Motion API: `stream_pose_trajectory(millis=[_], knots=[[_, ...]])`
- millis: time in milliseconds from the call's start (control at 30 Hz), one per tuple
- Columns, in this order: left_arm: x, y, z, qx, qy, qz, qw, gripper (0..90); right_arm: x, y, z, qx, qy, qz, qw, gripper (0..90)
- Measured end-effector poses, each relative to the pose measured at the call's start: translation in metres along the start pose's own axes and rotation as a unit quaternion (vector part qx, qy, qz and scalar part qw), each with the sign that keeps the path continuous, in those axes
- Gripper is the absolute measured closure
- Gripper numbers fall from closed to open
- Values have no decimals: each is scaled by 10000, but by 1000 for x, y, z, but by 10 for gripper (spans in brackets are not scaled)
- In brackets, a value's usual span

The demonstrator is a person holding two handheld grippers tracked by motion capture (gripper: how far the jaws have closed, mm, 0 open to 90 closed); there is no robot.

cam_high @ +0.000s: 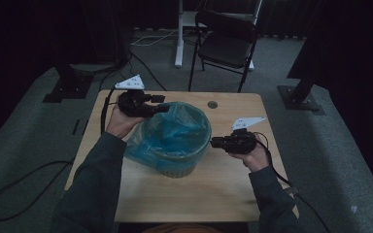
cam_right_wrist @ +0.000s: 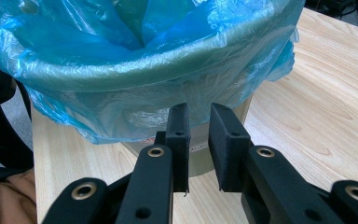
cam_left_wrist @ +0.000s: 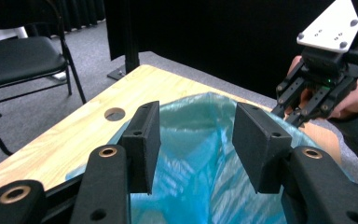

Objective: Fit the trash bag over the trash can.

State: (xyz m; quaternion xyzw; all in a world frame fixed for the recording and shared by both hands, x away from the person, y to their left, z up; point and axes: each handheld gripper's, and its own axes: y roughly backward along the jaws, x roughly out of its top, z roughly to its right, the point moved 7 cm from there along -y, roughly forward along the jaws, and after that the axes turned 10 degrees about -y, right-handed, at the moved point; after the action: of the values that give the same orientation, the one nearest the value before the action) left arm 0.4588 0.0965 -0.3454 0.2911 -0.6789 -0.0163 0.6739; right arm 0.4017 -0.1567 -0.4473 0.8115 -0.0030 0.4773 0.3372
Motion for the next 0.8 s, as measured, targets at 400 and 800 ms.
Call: stream_pose_trajectory(millis=[400, 800], knots=[[1, -35, -4, 11, -18, -407, 9992, 515, -1, 0, 0, 8, 6, -8, 10000, 779], [-10, -56, -2, -18, 93, -761, 9971, 516, -2, 1, 0, 6, -12, -7, 10000, 780]])
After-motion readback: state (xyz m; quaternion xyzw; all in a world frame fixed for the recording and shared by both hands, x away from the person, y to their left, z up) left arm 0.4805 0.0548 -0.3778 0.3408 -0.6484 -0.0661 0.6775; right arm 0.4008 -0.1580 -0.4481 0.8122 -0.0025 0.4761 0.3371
